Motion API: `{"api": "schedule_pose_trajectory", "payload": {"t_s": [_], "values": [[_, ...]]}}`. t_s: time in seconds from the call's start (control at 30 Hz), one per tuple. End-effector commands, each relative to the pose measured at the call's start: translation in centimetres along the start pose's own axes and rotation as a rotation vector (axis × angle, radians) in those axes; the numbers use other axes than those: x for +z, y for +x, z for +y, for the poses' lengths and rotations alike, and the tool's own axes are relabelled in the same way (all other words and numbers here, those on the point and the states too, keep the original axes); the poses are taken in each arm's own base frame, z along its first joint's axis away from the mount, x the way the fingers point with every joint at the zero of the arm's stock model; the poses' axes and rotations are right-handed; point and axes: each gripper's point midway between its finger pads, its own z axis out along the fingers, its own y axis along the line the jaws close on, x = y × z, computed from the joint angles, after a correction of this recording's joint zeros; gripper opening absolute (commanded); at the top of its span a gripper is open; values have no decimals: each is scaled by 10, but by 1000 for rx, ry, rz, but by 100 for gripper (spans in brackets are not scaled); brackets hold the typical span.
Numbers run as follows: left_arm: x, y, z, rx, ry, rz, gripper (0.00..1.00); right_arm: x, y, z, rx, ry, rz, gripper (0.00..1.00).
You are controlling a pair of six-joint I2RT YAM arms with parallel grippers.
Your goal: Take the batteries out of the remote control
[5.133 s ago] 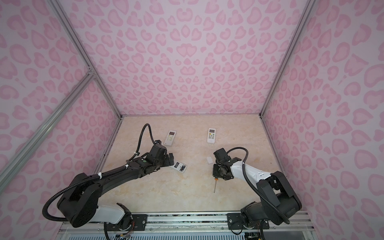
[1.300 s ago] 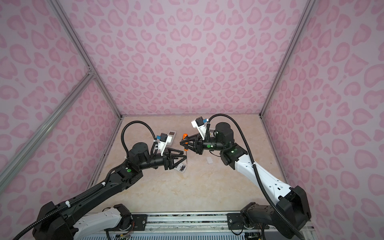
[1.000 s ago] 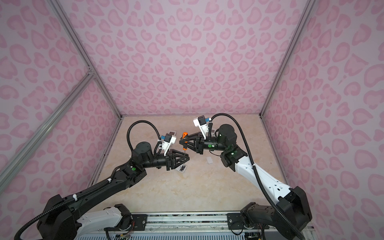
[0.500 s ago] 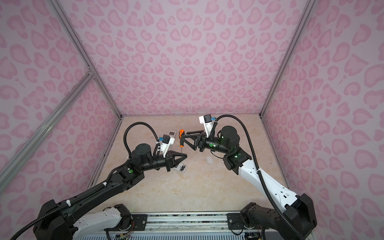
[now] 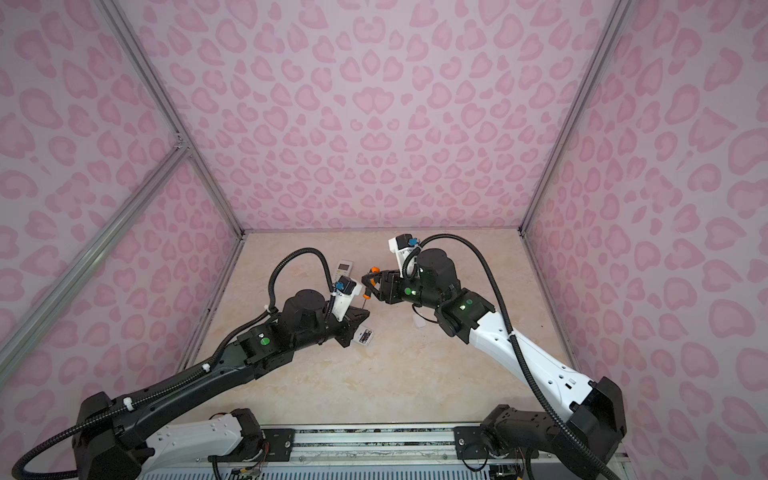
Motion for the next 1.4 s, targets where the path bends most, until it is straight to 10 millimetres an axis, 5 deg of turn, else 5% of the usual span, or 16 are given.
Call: {"api": "schedule_pose_trajectory", "payload": {"t_s": [0.0, 0.23, 0.3, 0.37, 0.43, 0.53, 0.77, 0.9, 1.1, 1.37], "values": [[0, -4, 8, 46, -59, -6, 4, 6, 7, -6, 18, 22, 29, 40], [4, 0, 9, 72, -83, 15, 4, 13, 19, -10, 29, 20, 76, 3], [4, 1, 10, 71, -90, 18, 5, 12, 19, -11, 16, 21, 70, 0], [4, 3, 13, 53, -105, 15, 22, 10, 17, -12, -2, 34, 58, 0], [2, 7, 19, 15, -137, 8, 50, 8, 15, -18, -26, 67, 40, 0], [2, 21, 36, -86, -171, 23, 64, 1, 11, -33, -64, 150, -8, 0], [7, 94, 96, -624, -227, 83, 62, -9, 21, -74, -100, 308, -75, 0], [20, 134, 106, -848, -213, 118, 59, 0, 33, -84, -99, 320, -62, 0], [46, 144, 103, -934, -103, 133, 43, 19, 52, -94, -95, 322, -15, 0], [72, 145, 111, -956, -96, 171, 40, 34, 66, -107, -105, 338, 31, 0]]}}
